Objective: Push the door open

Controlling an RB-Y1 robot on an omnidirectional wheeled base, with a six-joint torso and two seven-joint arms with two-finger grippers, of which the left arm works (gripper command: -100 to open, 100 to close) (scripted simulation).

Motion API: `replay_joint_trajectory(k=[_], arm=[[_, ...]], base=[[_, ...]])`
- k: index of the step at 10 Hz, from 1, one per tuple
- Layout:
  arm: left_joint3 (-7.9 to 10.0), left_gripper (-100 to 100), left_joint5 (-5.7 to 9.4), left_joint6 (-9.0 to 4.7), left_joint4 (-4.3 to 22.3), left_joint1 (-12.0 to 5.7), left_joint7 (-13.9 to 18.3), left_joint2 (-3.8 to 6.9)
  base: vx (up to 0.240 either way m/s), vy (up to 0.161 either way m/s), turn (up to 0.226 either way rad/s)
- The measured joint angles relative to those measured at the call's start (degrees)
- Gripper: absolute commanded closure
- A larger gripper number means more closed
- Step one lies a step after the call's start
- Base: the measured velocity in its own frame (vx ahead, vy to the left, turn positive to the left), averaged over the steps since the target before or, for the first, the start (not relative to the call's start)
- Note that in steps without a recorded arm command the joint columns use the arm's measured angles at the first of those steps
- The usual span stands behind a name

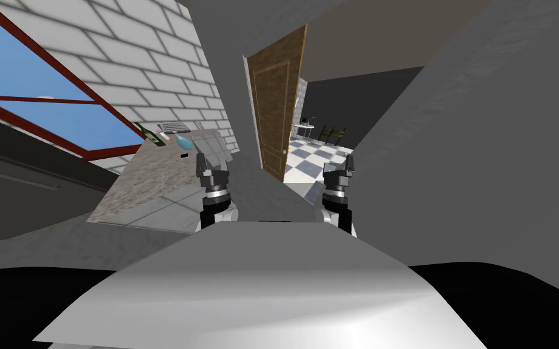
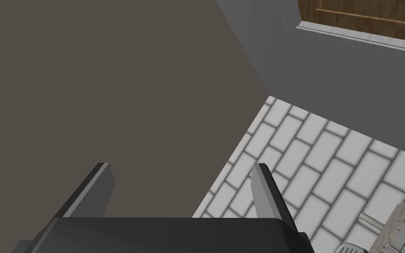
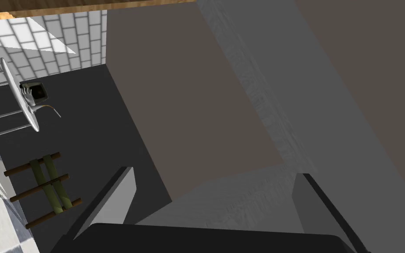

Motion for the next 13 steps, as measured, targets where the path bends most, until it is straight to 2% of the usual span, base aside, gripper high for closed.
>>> replay_joint_trajectory(k=[1, 3, 6, 13], arm=[[-0.07, -100, 0.16, 1.04, 0.7, -0.3, 1.0, 0.55], [-0.18, -100, 1.04, -0.42, 3.4, -1.19, 2.6, 1.49], [-0.74, -100, 2.19, -1.09, 7.2, -2.43, 5.7, 2.75], [-2.12, -100, 4.86, -2.92, 16.4, -5.11, 13.1, 4.82]], base=[[0.162, 0.029, -0.137], [0.197, 0.005, -0.137], [0.175, 0.037, -0.153], [0.117, 0.045, -0.154]])
